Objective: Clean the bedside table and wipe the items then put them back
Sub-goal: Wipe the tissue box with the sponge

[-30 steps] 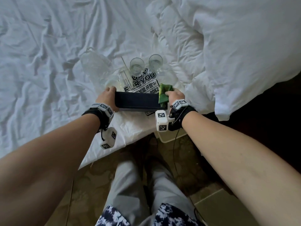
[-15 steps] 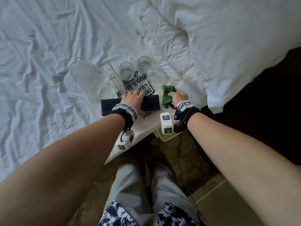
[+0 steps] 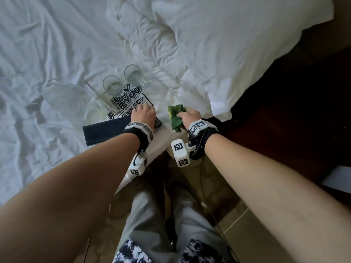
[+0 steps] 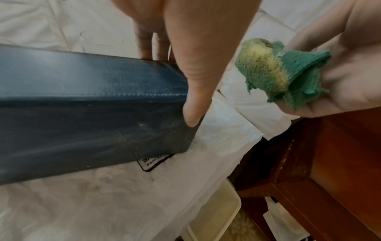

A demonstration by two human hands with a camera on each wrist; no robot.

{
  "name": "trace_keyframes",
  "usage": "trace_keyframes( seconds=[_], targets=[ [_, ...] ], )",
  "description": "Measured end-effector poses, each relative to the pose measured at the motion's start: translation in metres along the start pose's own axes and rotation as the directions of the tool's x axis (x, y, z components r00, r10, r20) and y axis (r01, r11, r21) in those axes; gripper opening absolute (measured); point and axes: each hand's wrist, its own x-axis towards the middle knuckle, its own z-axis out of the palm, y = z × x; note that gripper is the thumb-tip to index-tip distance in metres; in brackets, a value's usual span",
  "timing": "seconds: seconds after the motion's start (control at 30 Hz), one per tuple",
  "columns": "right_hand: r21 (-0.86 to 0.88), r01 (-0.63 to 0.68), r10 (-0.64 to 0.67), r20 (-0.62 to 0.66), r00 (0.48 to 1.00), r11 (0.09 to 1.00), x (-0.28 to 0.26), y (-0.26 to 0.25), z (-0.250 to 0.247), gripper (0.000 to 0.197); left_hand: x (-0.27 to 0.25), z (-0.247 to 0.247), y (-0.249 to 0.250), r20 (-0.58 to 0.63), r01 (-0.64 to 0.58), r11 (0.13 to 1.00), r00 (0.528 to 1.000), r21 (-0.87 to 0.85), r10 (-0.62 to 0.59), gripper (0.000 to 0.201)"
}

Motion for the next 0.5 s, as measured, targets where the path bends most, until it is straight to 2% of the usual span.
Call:
trace_keyframes(
  seconds=[0.1, 0.17, 0.3, 0.5],
  targets=[
    [-0.002, 0.000, 0.000, 0.028, 1.000, 1.000, -0.005, -0.007, 0.001, 0.016, -0.012, -0.020, -0.009, 0.003, 0.008, 0.997, 1.000, -0.071, -0.008, 0.073],
    [0.000, -0.007, 0.007, 0.054, 0.999, 1.000, -0.010, -0.016, 0.002, 0.016, -0.027, -0.038, -0.017, -0.043, 0.009, 0.990, 0.999, -0.139, -0.015, 0.082],
    [-0.013, 0.036, -0.034, 0.088, 0.996, 0.999, -0.024, -0.041, 0.001, 0.014, -0.057, -0.073, -0.030, -0.109, 0.064, 0.961, 0.989, -0.270, -0.096, 0.076],
    [0.023, 0.058, -0.060, 0.079, 0.995, 0.998, -0.033, -0.053, 0.004, 0.019, -0.087, -0.088, -0.047, -0.154, 0.118, 0.938, 0.972, -0.326, -0.175, 0.080]
  ],
)
